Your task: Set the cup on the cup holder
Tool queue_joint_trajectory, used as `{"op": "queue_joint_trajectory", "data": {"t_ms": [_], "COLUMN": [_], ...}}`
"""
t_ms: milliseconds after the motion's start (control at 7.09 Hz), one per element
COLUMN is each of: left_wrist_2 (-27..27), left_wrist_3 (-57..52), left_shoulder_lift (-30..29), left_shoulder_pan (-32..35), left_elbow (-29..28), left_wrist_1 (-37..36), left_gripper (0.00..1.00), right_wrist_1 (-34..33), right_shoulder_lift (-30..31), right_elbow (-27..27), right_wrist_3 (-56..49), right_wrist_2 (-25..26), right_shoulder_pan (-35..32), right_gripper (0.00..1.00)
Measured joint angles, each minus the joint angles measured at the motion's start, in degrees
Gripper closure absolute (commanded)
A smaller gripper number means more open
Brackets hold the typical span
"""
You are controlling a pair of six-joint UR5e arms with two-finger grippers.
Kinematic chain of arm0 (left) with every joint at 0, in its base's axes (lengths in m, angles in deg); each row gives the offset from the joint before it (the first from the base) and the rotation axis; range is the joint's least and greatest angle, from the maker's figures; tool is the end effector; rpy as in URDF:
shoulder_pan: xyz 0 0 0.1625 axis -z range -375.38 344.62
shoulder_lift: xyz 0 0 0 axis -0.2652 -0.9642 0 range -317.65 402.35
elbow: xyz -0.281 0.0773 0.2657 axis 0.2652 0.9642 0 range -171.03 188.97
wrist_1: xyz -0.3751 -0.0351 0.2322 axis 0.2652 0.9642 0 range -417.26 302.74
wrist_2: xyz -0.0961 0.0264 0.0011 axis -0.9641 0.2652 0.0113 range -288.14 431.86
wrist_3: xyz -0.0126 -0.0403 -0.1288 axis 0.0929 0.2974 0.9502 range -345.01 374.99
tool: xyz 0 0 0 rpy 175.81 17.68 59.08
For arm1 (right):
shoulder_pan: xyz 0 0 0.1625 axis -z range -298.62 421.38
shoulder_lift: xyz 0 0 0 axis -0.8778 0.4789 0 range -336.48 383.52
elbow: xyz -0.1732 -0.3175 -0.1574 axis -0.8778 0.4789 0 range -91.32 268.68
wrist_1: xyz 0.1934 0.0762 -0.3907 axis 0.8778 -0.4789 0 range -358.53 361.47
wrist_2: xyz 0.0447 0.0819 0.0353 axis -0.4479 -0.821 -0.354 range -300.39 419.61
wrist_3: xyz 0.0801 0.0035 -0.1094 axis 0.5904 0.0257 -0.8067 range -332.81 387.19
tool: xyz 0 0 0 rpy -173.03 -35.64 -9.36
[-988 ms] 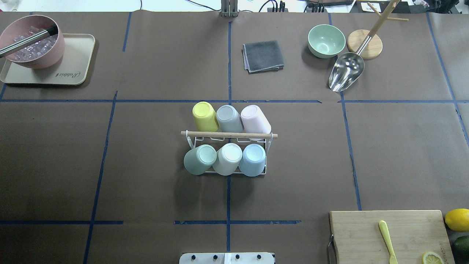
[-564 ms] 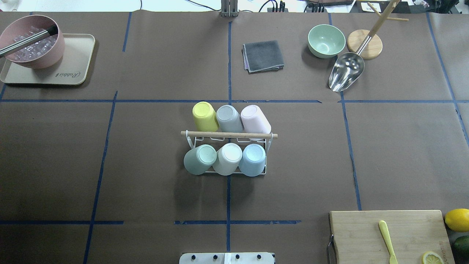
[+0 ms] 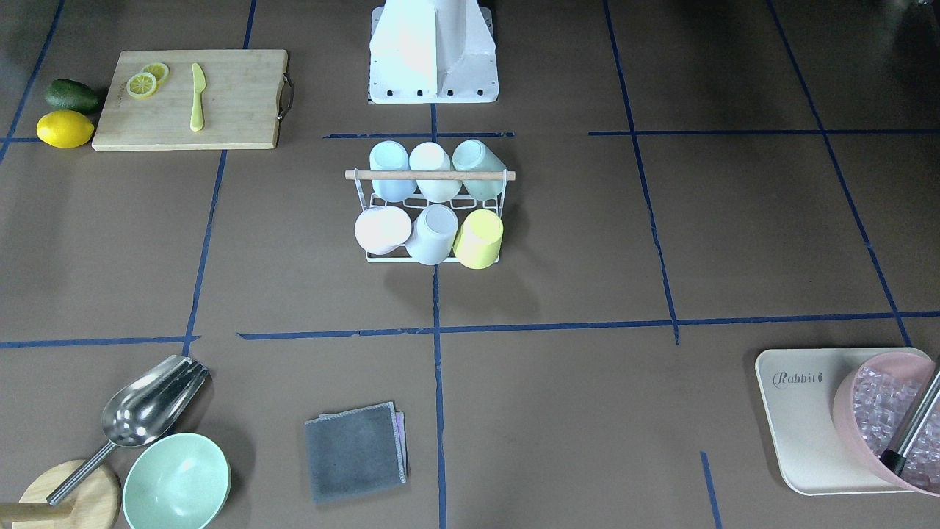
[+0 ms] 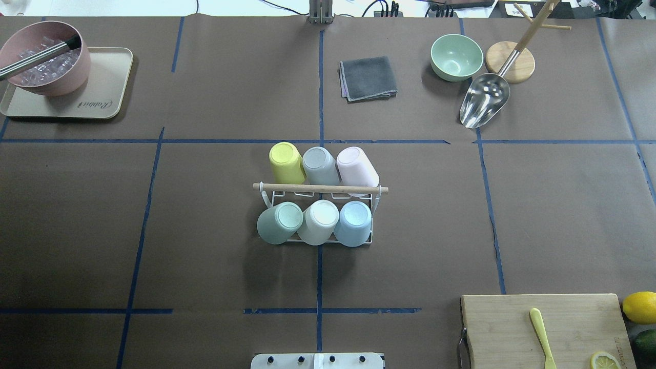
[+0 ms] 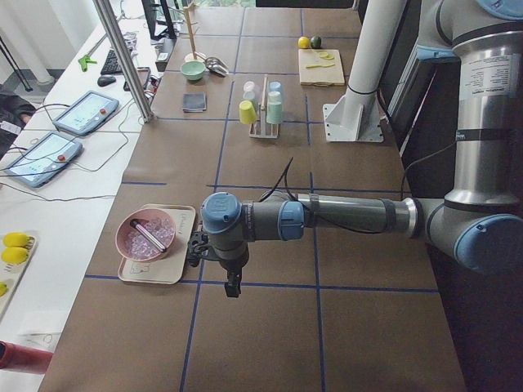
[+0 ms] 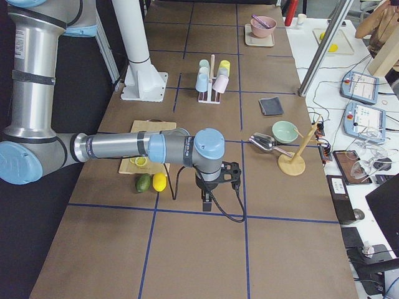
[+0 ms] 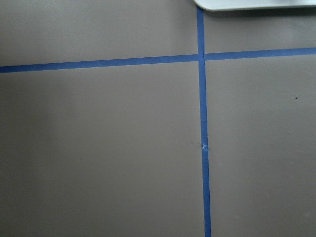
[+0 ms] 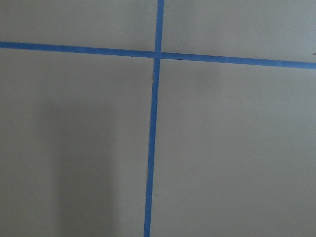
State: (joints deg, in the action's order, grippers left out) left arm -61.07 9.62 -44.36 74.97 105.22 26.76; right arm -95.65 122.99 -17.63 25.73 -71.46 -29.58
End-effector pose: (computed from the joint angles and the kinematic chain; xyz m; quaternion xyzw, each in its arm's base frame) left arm -0.0440 -0.4929 0.6388 -0.0062 0.3665 0.0312 0.9299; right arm 0.0519 -0.4526 0.6040 0.0051 -0.3507 -0.0032 0.9365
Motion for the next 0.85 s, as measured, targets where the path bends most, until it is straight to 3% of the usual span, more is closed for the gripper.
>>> {"op": "queue_joint_trajectory", "data": {"t_ms": [847], "left_wrist_2": [-1.00], "left_wrist_3": [0.01], "left_shoulder_lift": [-0.48], "left_shoulder_pan": [0.00], "left_elbow": [-0.07], "left_wrist_1": [-0.17], "left_gripper": [0.00], "right_wrist_1": [0.05], "right_shoulder_lift": [-0.05], "right_elbow": [0.02], "right_wrist_3": [4.76], "right_wrist_2": [0.02], "right_shoulder_pan": [0.00], "right_gripper": [0.00]}}
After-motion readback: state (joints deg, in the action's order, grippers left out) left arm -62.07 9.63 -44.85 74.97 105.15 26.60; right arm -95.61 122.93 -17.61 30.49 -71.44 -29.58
